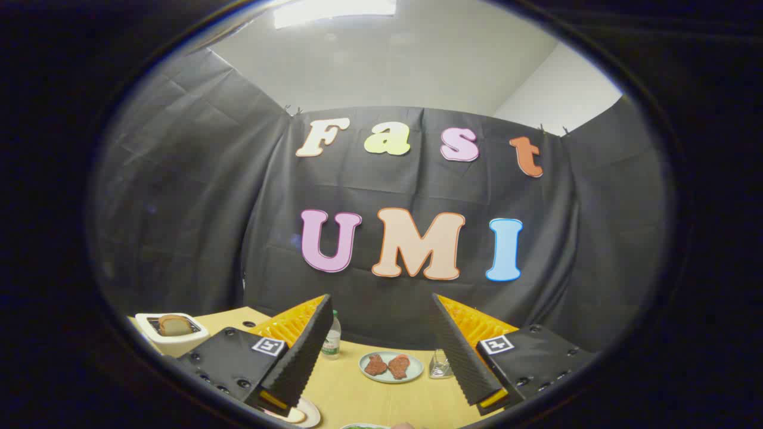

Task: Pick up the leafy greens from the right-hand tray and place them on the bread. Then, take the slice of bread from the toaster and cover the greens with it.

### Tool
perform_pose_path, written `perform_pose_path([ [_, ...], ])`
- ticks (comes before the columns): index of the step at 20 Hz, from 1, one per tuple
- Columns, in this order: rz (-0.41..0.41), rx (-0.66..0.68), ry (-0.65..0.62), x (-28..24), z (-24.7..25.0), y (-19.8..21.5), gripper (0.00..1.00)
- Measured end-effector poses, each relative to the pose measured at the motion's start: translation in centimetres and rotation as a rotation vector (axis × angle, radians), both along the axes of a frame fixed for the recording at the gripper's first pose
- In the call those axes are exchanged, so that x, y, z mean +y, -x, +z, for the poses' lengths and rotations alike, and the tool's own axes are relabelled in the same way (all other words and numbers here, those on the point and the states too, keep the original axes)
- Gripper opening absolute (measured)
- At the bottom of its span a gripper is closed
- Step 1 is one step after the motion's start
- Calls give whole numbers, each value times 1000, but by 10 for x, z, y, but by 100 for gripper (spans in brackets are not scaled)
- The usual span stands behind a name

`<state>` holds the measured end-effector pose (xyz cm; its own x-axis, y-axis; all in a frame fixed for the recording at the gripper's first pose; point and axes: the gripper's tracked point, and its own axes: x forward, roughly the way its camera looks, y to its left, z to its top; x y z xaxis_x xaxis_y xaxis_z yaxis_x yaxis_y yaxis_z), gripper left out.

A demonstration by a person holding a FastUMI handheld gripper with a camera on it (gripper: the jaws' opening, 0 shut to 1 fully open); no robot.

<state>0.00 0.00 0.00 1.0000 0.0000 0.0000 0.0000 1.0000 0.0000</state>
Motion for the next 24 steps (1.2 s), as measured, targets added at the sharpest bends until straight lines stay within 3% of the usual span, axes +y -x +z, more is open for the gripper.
perform_pose_path([
  [14,4,6,-8,-27,-1,-3,100],
  [24,75,95,-1,-44,-34,6,100],
])
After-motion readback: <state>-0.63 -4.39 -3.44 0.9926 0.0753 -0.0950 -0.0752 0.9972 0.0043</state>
